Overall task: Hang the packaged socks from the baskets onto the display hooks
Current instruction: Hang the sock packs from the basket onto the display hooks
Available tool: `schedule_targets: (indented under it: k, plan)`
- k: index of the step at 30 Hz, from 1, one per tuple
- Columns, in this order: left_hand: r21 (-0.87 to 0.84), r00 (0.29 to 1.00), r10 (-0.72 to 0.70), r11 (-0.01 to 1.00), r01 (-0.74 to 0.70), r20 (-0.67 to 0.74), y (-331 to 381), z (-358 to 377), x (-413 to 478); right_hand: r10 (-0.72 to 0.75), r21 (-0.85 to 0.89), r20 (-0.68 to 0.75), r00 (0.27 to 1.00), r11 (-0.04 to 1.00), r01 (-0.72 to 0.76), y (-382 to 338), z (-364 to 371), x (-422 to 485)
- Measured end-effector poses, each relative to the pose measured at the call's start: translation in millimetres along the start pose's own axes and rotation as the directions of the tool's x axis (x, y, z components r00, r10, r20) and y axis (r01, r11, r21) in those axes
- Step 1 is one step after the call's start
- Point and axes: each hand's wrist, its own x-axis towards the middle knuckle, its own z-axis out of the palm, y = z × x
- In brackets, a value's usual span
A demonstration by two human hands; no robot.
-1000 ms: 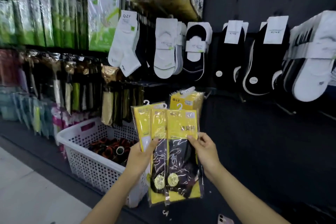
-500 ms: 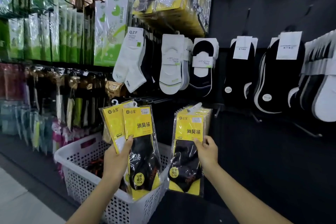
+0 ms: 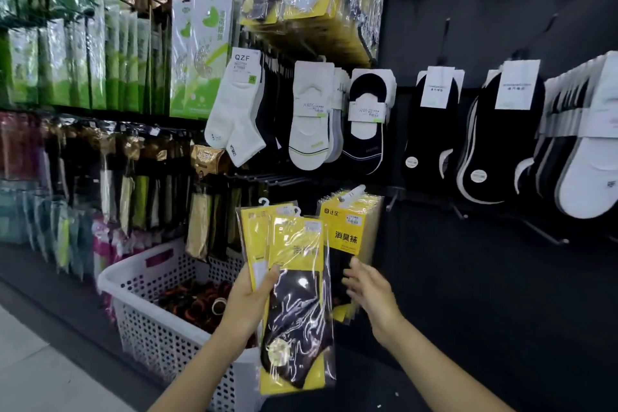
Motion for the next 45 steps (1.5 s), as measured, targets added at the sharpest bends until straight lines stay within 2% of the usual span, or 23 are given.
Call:
schedule_targets:
  k: [2, 4, 6, 10, 14, 17, 21, 23, 27, 32, 37, 45]
  plan:
    - [-0.015, 0.997, -0.027, 0.999, 0.028, 0.066, 4.5, 9.5, -7.1, 0.025, 0.027, 0.213, 0.977, 0.999, -0.031, -9.9, 2.8, -12.8]
    - [-0.007, 0.996, -0.030, 1.000, 0.031, 0.086, 7.9, 17.6, -11.2, 0.064, 0.071, 0.346, 0.936, 0.993, -0.095, -17.1, 5.1, -21.8]
    - [-0.007, 0.997, -0.033, 0.999, 0.034, 0.073, 11.0, 22.7, -13.9, 0.082, 0.124, 0.391, 0.917, 0.982, -0.140, -22.1, 5.3, -27.6]
    - [-0.019, 0.999, 0.007, 1.000, -0.006, 0.031, 16.1, 23.7, -18.9, 0.078, 0.172, 0.375, 0.924, 0.973, -0.152, -24.3, 0.9, -31.8]
    - [-0.003, 0.999, 0.041, 0.999, -0.041, 0.024, 17.0, 30.3, -19.8, 0.076, 0.202, 0.305, 0.949, 0.969, -0.142, -21.7, 3.7, -33.0]
    - [-0.011, 0.997, 0.056, 0.998, -0.057, -0.061, 12.7, 32.0, -14.9, 0.072, 0.250, 0.242, 0.968, 0.959, -0.134, -20.6, 3.8, -31.1]
    - [-0.034, 0.993, 0.071, 0.997, -0.074, -0.090, 9.2, 33.3, -10.1, 0.025, 0.146, 0.234, 0.972, 0.987, -0.061, -14.2, -4.1, -27.5]
    - [0.000, 0.980, 0.105, 0.994, -0.107, -0.171, 9.1, 32.2, -5.7, 0.011, 0.124, 0.186, 0.983, 0.992, -0.035, -10.9, -8.1, -25.2]
    - [-0.013, 0.927, 0.130, 0.989, -0.144, -0.351, 9.7, 23.1, 9.0, -0.033, 0.157, -0.008, 0.999, 0.987, 0.034, -7.3, -13.9, -10.1]
    - [0.007, 0.882, 0.132, 0.989, -0.145, -0.452, 3.7, 4.2, 21.5, -0.102, 0.069, -0.054, 0.993, 0.992, 0.105, -10.6, -5.6, 14.3]
    - [-0.015, 0.876, 0.098, 0.993, -0.120, -0.473, -7.7, -8.1, 31.7, -0.133, 0.013, -0.085, 0.987, 0.991, 0.134, -9.9, 12.5, 46.5]
    - [-0.032, 0.894, 0.094, 0.992, -0.120, -0.439, -16.8, 4.4, 40.0, -0.164, -0.104, -0.251, 0.954, 0.984, 0.142, 4.6, 16.3, 85.3]
